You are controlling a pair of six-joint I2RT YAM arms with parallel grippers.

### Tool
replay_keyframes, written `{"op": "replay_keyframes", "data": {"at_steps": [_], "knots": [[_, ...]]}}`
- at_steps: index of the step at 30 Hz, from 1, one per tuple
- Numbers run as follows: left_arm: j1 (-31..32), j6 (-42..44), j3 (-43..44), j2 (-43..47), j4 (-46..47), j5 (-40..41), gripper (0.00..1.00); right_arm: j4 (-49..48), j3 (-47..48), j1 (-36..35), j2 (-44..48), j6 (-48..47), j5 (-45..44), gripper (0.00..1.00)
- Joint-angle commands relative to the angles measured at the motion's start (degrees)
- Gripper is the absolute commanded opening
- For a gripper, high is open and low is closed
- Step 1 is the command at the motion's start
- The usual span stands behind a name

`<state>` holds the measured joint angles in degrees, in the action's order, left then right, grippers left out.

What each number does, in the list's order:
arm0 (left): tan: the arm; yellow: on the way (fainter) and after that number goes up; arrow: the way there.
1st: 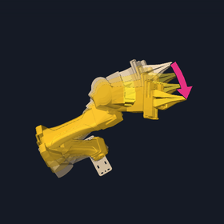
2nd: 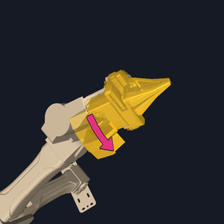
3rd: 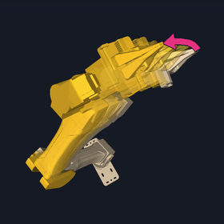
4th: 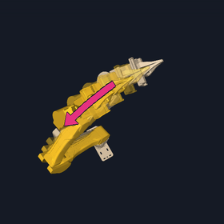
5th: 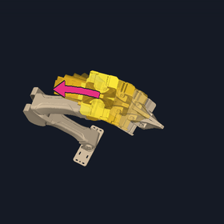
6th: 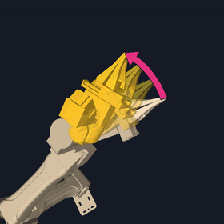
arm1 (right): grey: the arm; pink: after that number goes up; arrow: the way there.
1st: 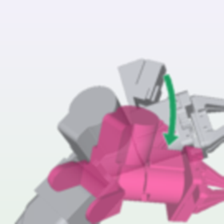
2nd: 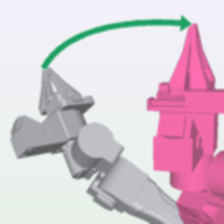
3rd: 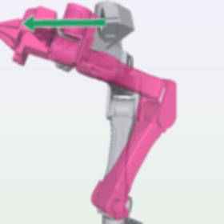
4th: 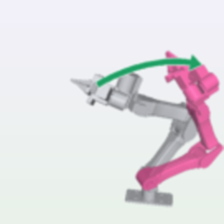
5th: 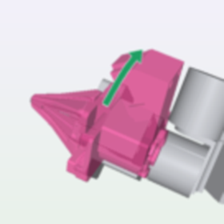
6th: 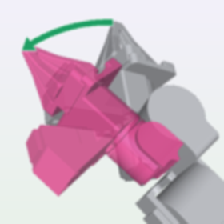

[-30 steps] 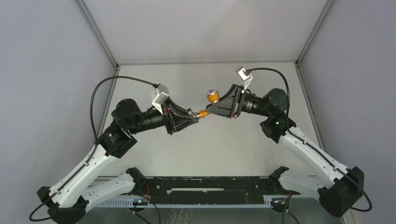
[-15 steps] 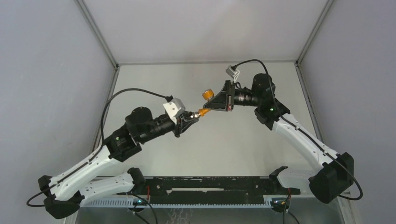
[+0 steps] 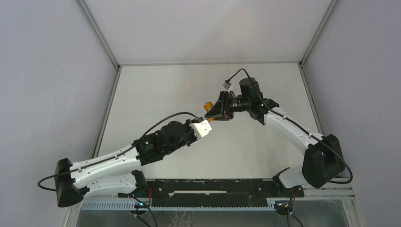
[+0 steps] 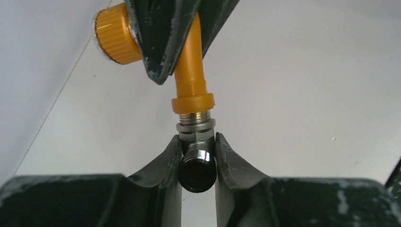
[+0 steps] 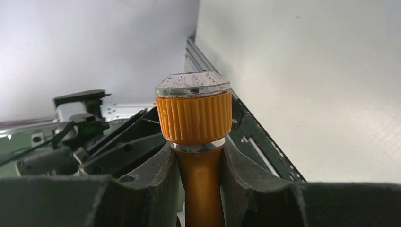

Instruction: Install the water faucets

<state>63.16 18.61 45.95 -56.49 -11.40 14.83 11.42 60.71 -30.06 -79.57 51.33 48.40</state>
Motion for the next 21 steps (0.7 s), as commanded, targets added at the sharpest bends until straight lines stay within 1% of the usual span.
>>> {"op": "replay_keyframes", "data": {"at_steps": [1,4,7,12,15,17,21], "knots": [[1.7,8.2,-3.6,-4.3,17.4,2.6,0.0,8.7,1.4,-4.0,-3.9,2.9,2.2,0.0],[1.9,9.0,-7.1,-5.5,23.3,5.9,0.0,7.7,-0.8,-4.0,-6.7,5.2,0.2,0.0],[2.2,10.5,-8.7,-7.1,26.1,8.5,0.0,4.2,-3.6,-4.1,-8.3,9.2,-2.2,0.0],[2.4,9.3,-9.6,-7.4,27.1,6.6,0.0,4.1,-3.9,-3.9,-10.1,10.1,-5.9,0.0],[2.3,8.9,-10.1,-7.1,26.6,5.5,0.0,3.8,-3.9,-3.7,-10.3,9.9,-6.4,0.09],[2.3,8.3,-10.5,-6.6,26.4,4.8,0.0,3.8,-3.9,-3.7,-10.2,9.6,-6.4,0.18],[2.3,8.0,-11.5,-5.6,26.6,4.0,0.0,4.3,-3.9,-3.5,-9.7,8.9,-6.3,0.3]]}}
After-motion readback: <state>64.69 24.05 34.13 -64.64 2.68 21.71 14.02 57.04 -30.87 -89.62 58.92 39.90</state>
